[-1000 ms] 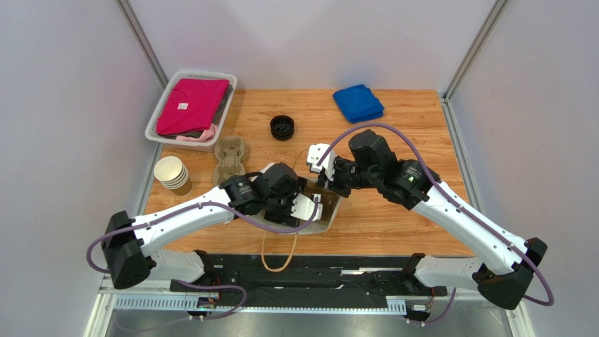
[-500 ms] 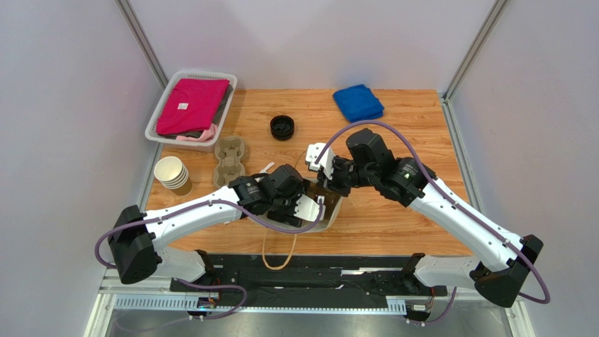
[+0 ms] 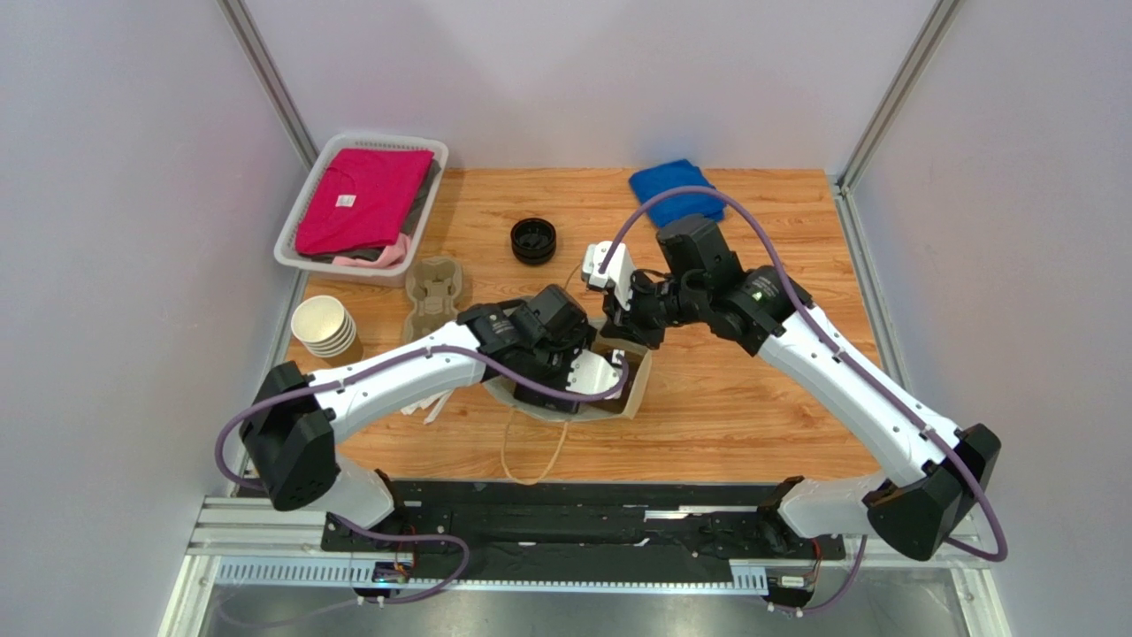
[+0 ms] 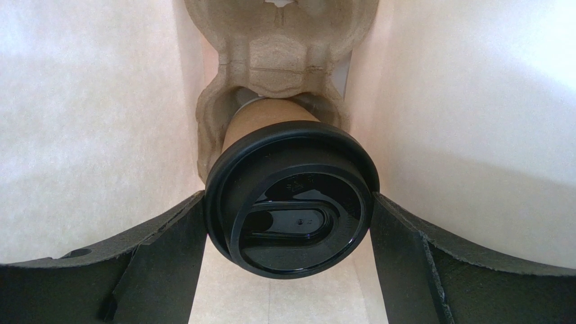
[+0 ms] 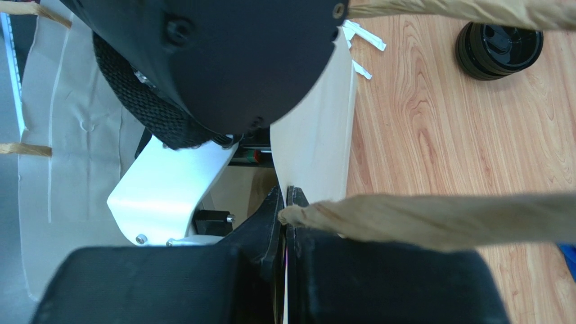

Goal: Pack the takeout coffee

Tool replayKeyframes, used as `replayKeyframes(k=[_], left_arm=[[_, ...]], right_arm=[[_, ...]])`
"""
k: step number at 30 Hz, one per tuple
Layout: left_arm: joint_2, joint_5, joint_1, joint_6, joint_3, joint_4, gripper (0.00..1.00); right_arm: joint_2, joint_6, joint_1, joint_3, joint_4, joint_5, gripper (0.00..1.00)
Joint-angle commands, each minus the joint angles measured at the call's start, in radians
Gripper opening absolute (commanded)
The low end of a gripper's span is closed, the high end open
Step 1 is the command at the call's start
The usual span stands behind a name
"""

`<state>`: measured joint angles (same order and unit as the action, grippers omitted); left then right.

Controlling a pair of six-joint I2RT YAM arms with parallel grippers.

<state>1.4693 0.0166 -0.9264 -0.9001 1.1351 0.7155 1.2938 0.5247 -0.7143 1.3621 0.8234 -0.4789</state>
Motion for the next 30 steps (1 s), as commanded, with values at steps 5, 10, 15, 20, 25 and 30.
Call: replayKeyframes(k=[5, 10, 15, 20, 25, 30], left_arm=[[0.166, 0.169, 0.081, -0.059, 0.208, 0.196, 0.0], [0.243, 0.204, 0.109, -0.088, 0.284, 0.286, 0.0], [0.316, 0.207, 0.136, -0.114, 0.322, 0.323, 0.0], [0.387, 0.2, 0.158, -0.114, 0.359, 0.338, 0.0], [0.43, 0.192, 0.17, -0.115, 0.364, 0.325, 0.0], [0.459, 0.189, 0.173, -0.126, 0.345, 0.306, 0.0]], right_arm=[[0.096, 0.046, 0.062, 0.12, 0.091, -0.191, 0.0], [0.166, 0.06, 0.12, 0.178, 0.135, -0.234, 0.0], [0.217, 0.084, 0.153, 0.216, 0.163, -0.265, 0.0], [0.242, 0.107, 0.165, 0.223, 0.175, -0.265, 0.0], [0.268, 0.115, 0.182, 0.23, 0.175, -0.264, 0.0], [0.295, 0.115, 0.206, 0.247, 0.177, -0.26, 0.0]])
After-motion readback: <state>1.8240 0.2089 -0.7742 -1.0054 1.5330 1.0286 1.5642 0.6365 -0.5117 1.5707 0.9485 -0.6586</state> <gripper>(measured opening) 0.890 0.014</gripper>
